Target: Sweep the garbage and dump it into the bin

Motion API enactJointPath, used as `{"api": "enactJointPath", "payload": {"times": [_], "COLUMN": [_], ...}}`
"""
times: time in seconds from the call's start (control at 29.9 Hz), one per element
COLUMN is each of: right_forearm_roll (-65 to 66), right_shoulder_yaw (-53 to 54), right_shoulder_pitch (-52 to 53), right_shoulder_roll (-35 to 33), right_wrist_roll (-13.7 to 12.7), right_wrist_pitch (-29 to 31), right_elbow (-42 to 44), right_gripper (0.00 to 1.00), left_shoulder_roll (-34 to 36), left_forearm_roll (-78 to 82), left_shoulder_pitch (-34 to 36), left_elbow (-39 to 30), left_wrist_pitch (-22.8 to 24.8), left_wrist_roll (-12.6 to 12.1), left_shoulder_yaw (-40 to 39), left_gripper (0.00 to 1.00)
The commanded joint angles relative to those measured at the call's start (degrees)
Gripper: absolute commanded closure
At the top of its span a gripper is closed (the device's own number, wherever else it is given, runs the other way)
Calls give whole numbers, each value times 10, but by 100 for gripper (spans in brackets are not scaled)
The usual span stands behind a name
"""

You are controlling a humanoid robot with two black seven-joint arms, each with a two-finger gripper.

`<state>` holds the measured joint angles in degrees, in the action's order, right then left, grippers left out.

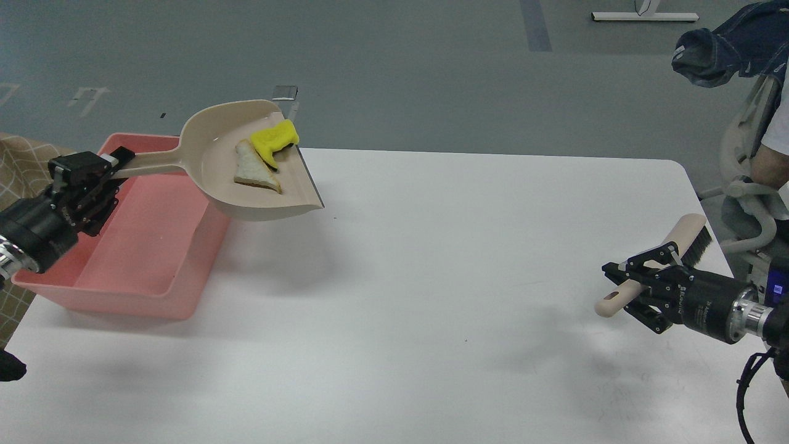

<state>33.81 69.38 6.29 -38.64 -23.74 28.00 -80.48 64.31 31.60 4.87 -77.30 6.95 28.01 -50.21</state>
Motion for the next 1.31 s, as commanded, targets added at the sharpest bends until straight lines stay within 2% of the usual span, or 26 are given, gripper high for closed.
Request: {"api": "enactJointPath", "payload": {"times": [0.0,0.3,0.44,0.54,0.6,0.67,0.7,0.74,0.77,1.27], "right_forearm_roll": [35,54,54,54,53,54,54,54,54,53], "right_shoulder_yaw": [-3,-5,-2,1,1,1,1,1,1,5], "right_shoulder_pitch": [0,-46,-44,-39,-37,-37,-36,-36,-36,-30], "right_shoulder_roll": [-5,-6,-6,-3,-2,-2,-2,-2,-1,-2], "right_wrist_roll": [-2,-2,-3,-2,-2,-2,-2,-2,-2,-2], "right_wrist_pitch": [0,0,0,0,0,0,0,0,0,0], "right_elbow": [1,-5,-7,-13,-13,-14,-14,-14,-13,-5], "right_gripper": [87,87,81,63,45,37,24,16,3,0], "left_shoulder_roll": [4,6,6,6,6,6,6,6,7,46], "left_forearm_roll": [-3,-7,-7,-8,-8,-8,-8,-8,-8,-48], "left_shoulder_pitch": [0,1,3,5,6,6,6,6,5,-3], "left_elbow": [7,7,7,7,7,7,8,8,7,17], "left_wrist_pitch": [0,1,1,1,1,1,1,1,1,2], "left_wrist_roll": [0,0,0,0,0,0,0,0,0,0], "left_shoulder_yaw": [-1,-9,-9,-9,-9,-9,-9,-10,-12,-16], "left_gripper": [80,80,80,80,80,80,80,80,80,80]}}
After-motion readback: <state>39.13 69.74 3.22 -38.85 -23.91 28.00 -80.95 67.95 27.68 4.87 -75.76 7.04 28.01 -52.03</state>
